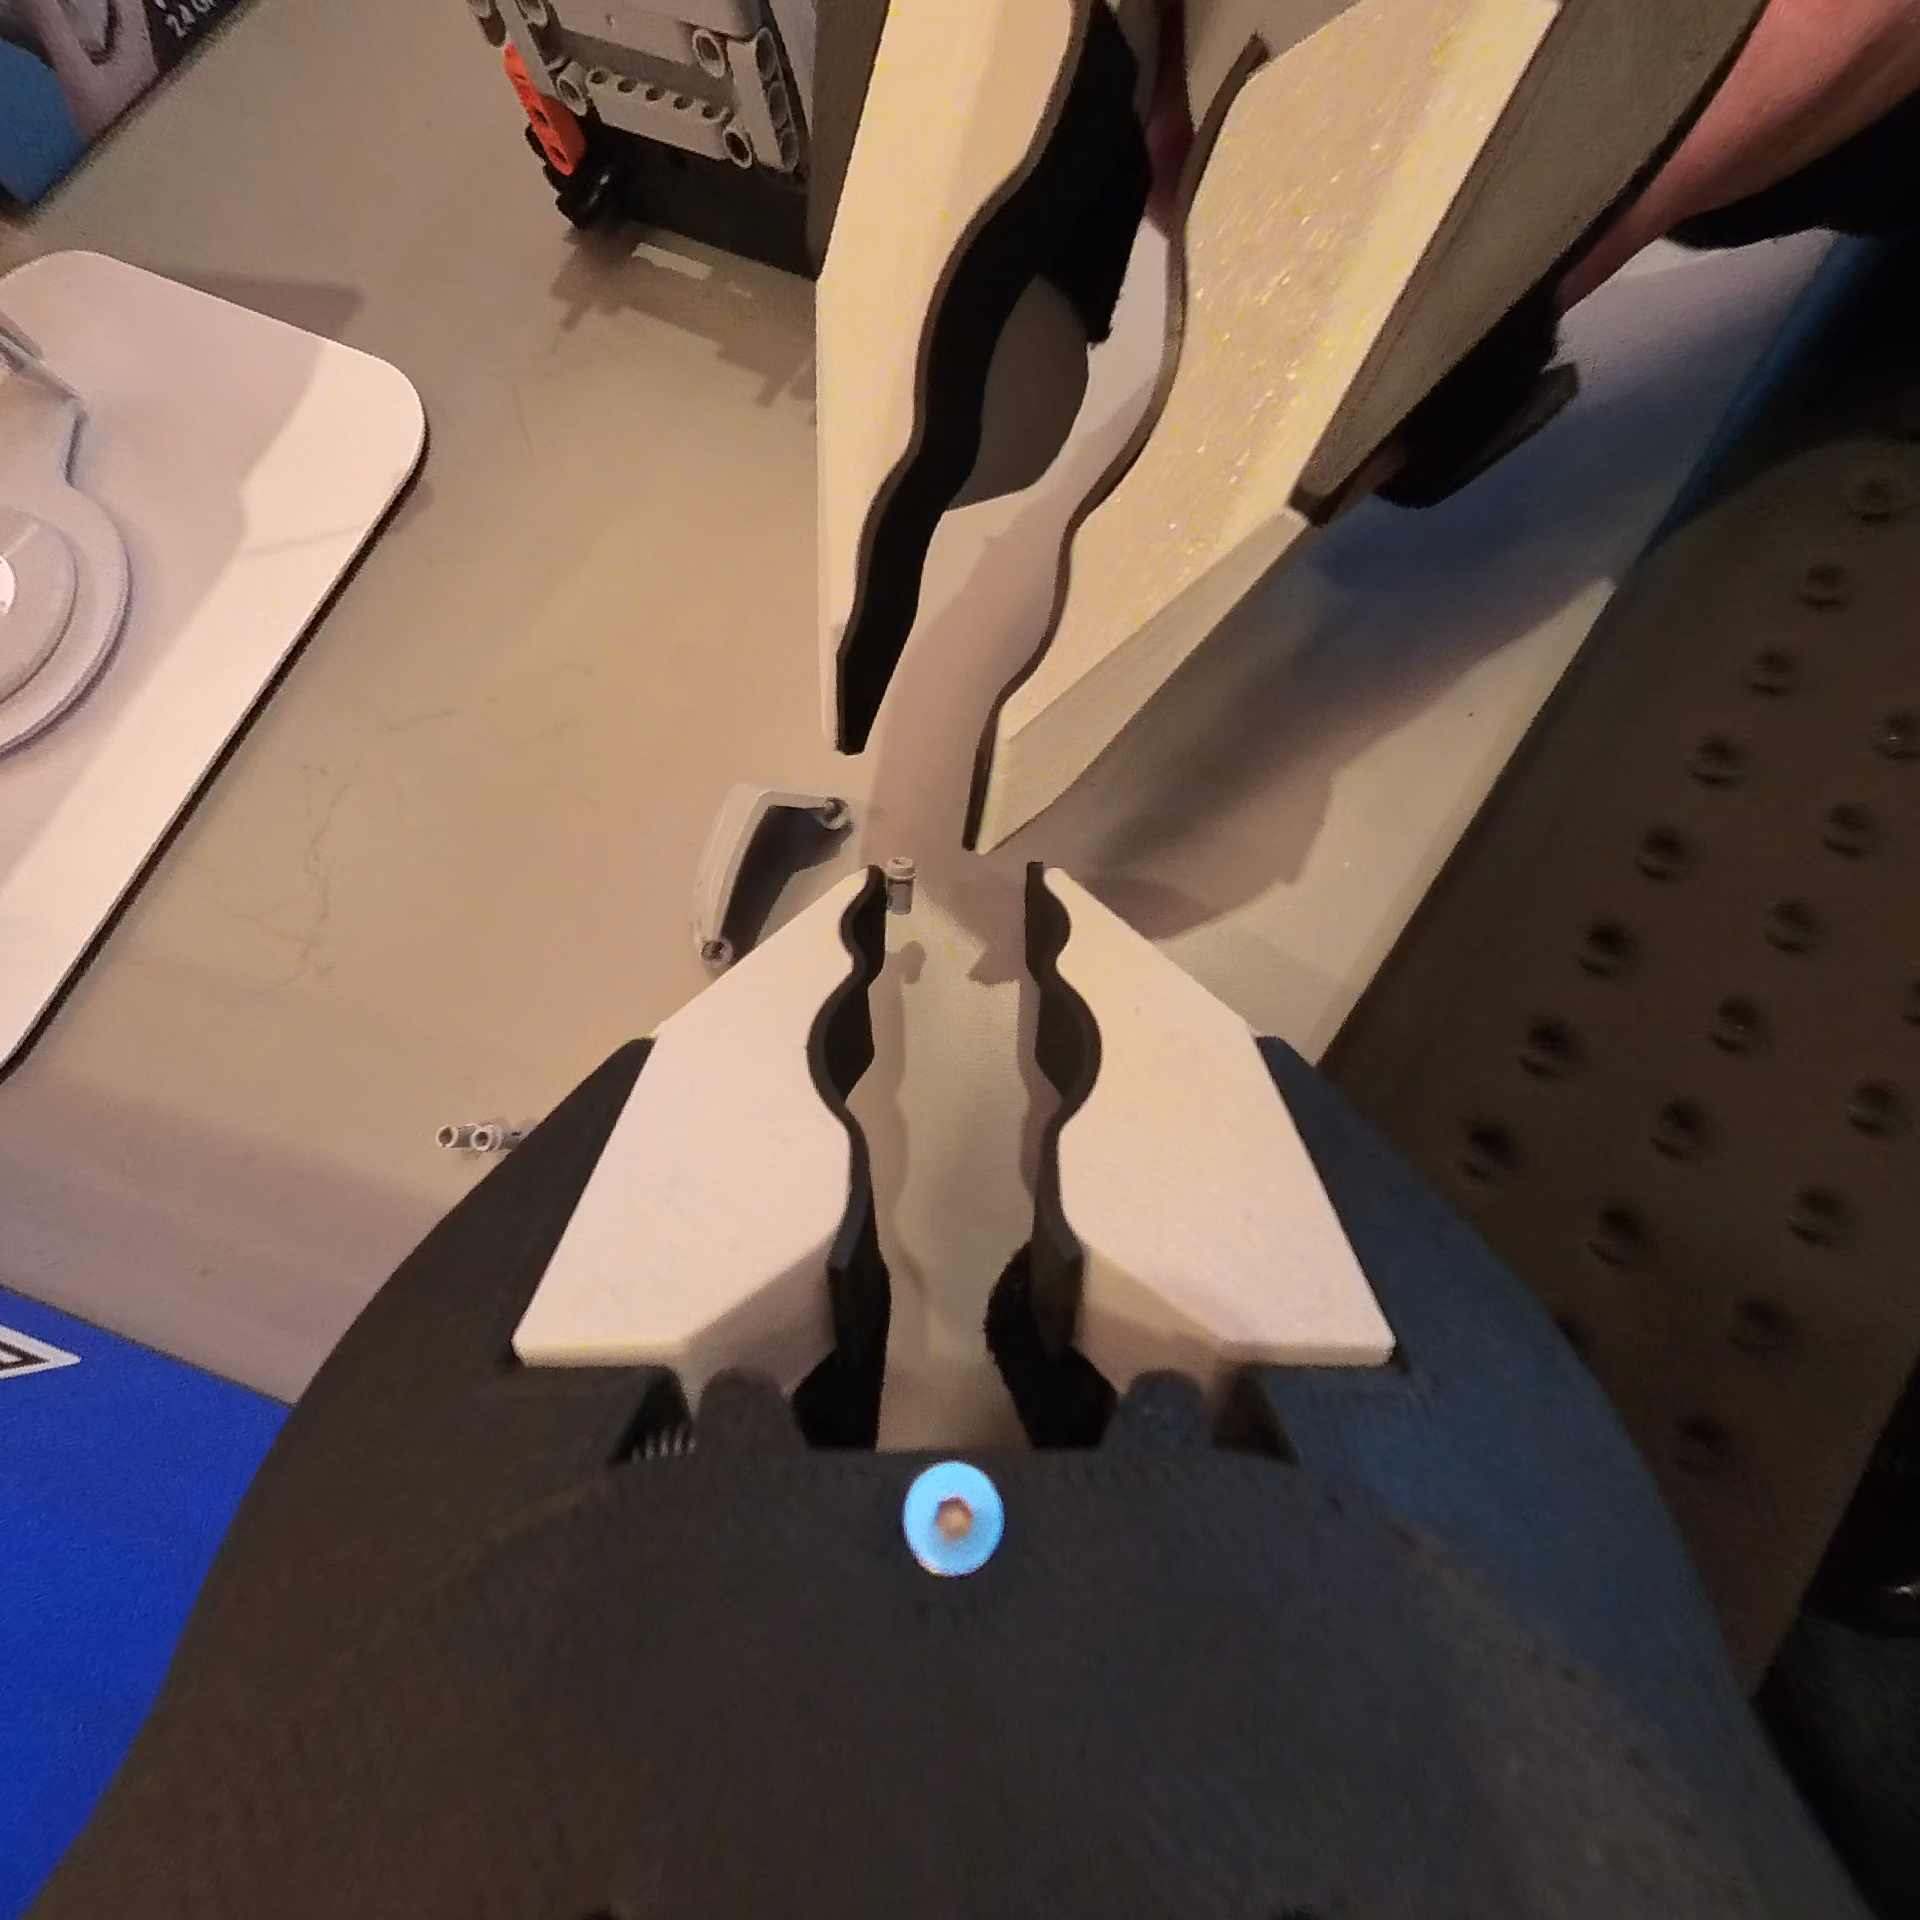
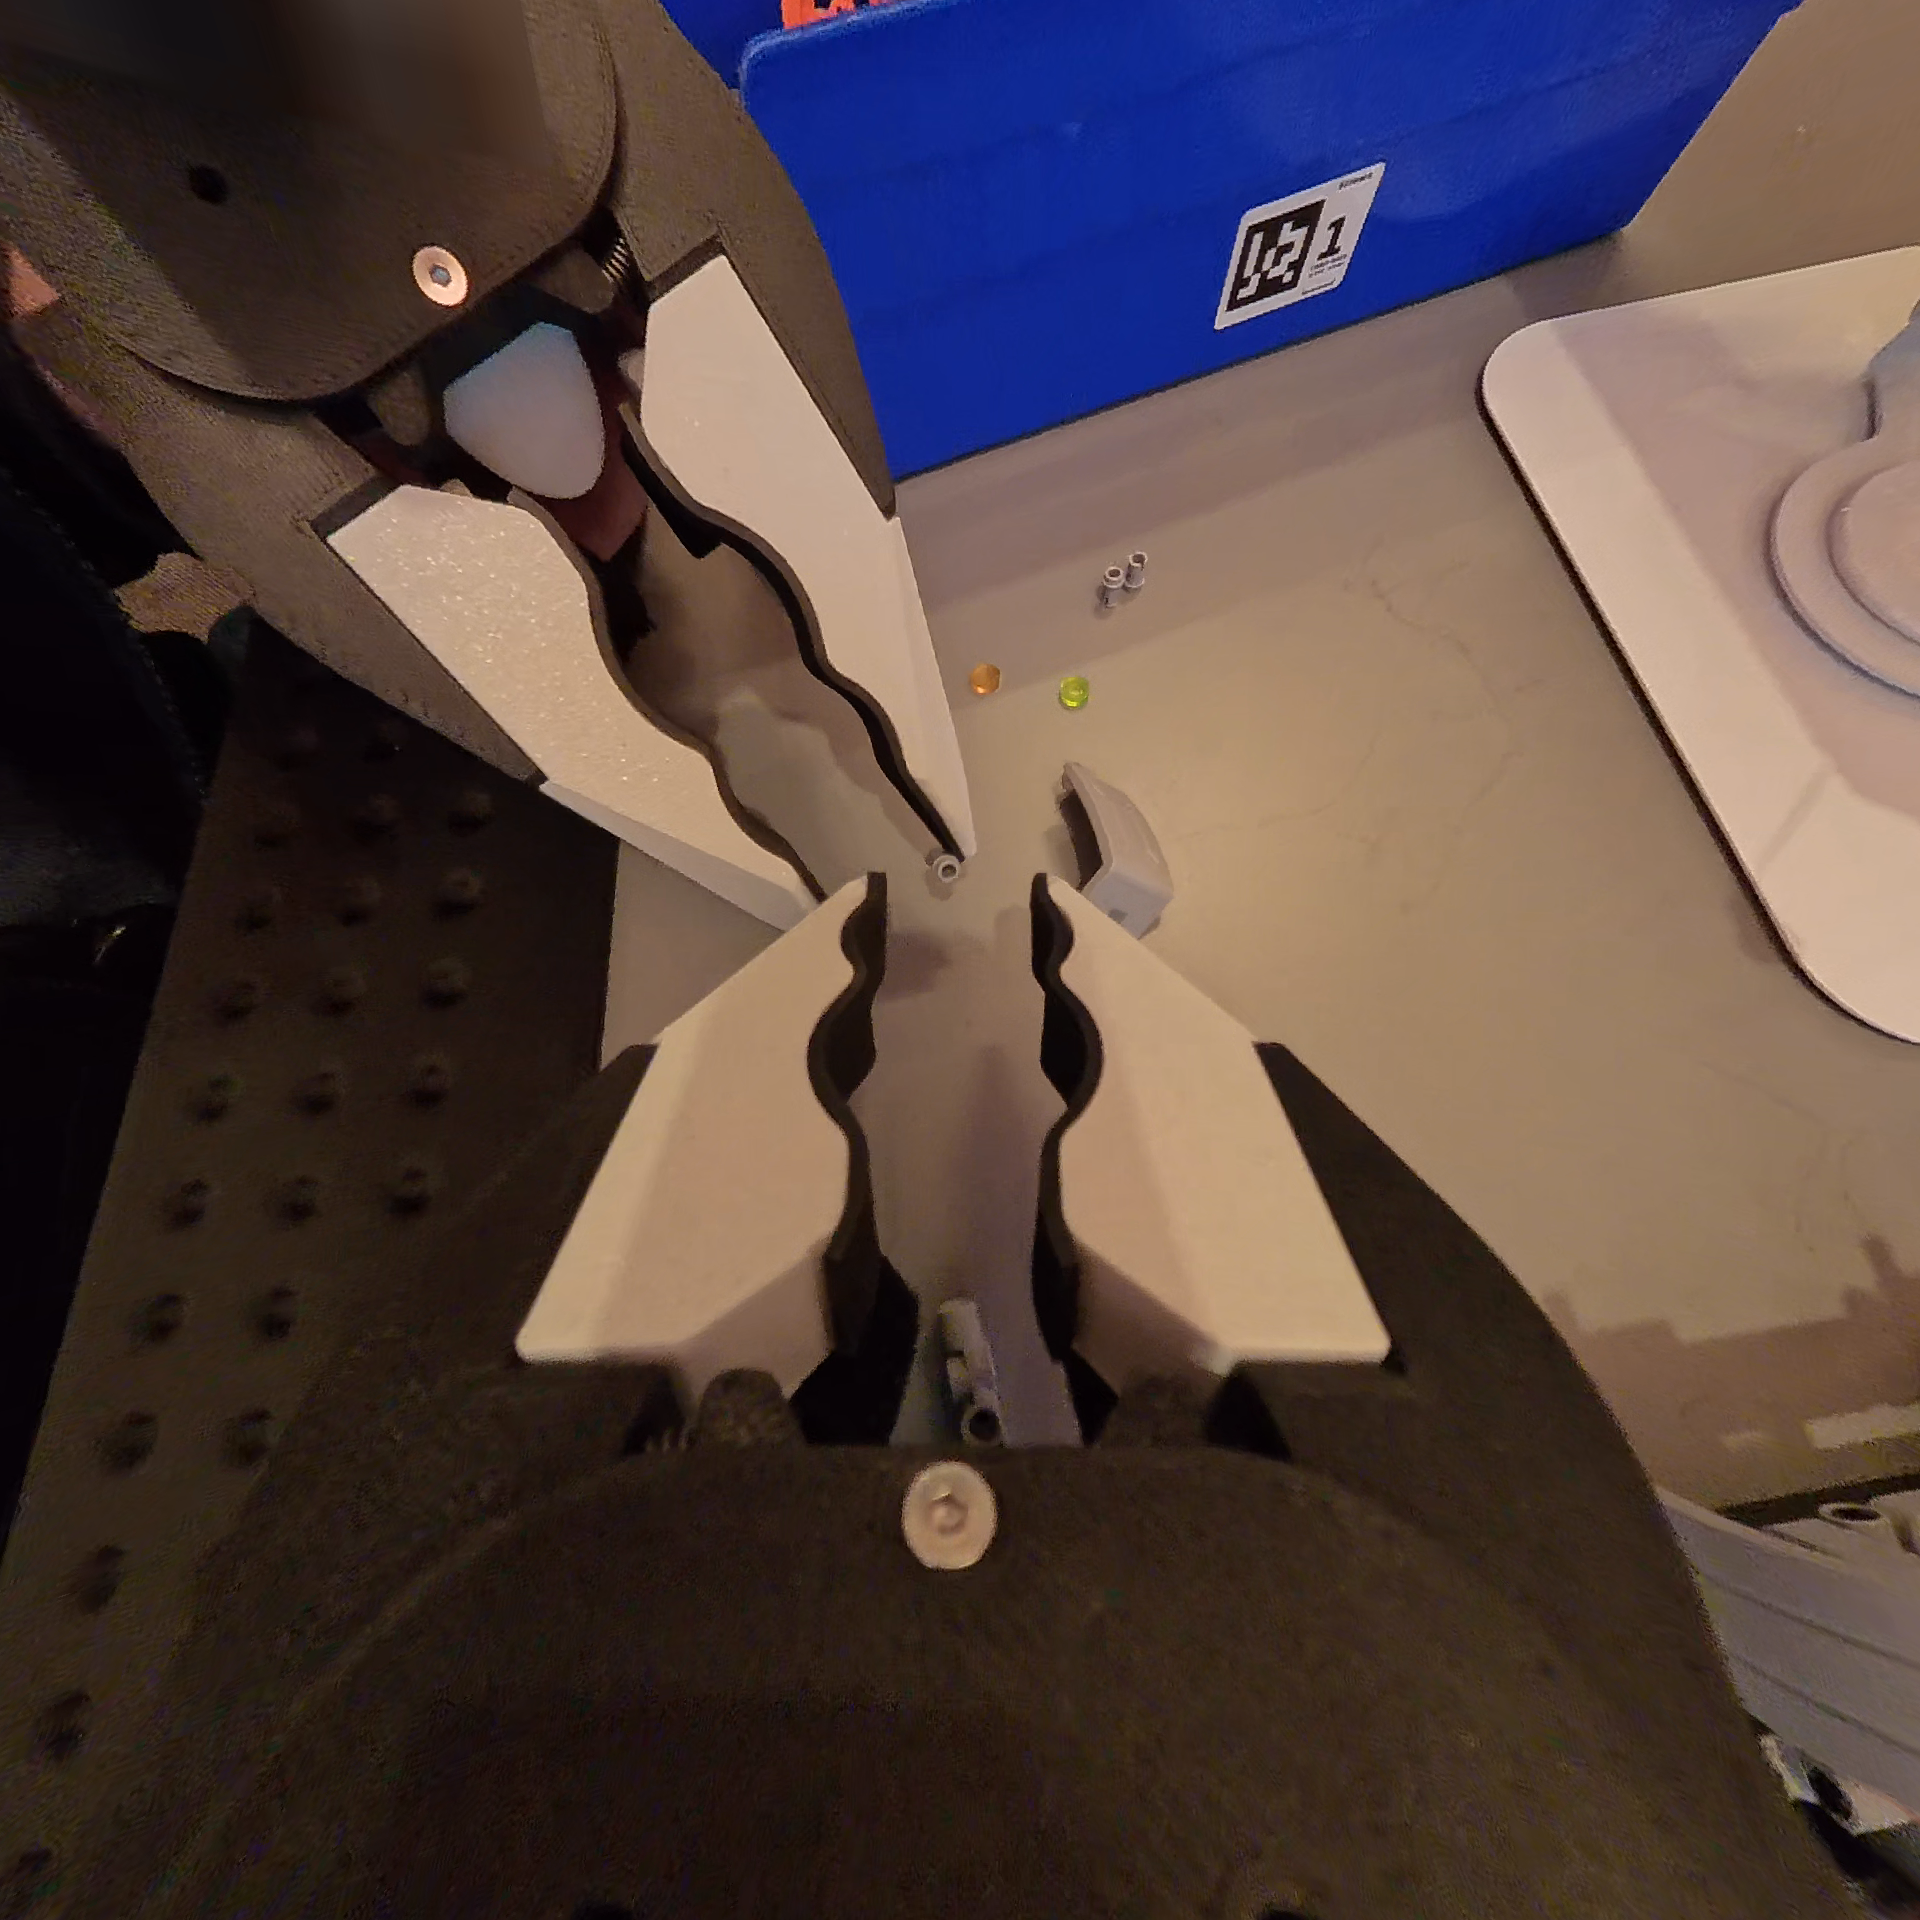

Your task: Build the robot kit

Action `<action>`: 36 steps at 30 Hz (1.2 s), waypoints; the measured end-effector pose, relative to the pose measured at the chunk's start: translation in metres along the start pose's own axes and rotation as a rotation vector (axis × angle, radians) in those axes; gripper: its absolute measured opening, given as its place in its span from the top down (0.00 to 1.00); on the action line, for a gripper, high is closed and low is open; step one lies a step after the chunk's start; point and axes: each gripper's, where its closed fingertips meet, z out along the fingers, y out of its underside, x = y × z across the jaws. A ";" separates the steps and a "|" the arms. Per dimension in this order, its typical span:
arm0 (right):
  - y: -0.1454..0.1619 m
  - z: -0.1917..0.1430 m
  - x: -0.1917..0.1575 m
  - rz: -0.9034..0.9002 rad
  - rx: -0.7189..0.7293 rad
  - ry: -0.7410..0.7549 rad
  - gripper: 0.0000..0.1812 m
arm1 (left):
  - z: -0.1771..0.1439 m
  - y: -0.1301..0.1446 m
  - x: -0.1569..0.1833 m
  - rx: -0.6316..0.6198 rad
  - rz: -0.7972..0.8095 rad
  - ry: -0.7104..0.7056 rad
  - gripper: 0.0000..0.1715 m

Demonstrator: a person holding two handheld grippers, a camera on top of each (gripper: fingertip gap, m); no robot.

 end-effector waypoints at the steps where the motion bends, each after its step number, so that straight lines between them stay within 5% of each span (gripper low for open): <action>1: 0.000 0.000 0.000 -0.005 -0.003 0.004 0.86 | 0.000 0.000 0.001 0.001 0.001 0.003 0.85; 14: 0.000 0.000 0.000 -0.044 -0.017 0.034 0.88 | -0.003 -0.002 0.004 0.007 0.004 0.001 0.86; 23: -0.003 -0.016 0.009 -0.001 0.046 0.041 0.89 | -0.052 -0.031 0.013 0.148 0.096 -0.019 1.00; 29: -0.016 -0.024 0.002 -0.022 0.119 0.023 0.89 | -0.086 -0.050 0.004 0.303 -0.014 0.044 0.89; 36: -0.048 -0.034 -0.027 -0.049 0.277 -0.087 0.89 | -0.058 -0.056 0.022 0.335 -0.058 0.157 0.79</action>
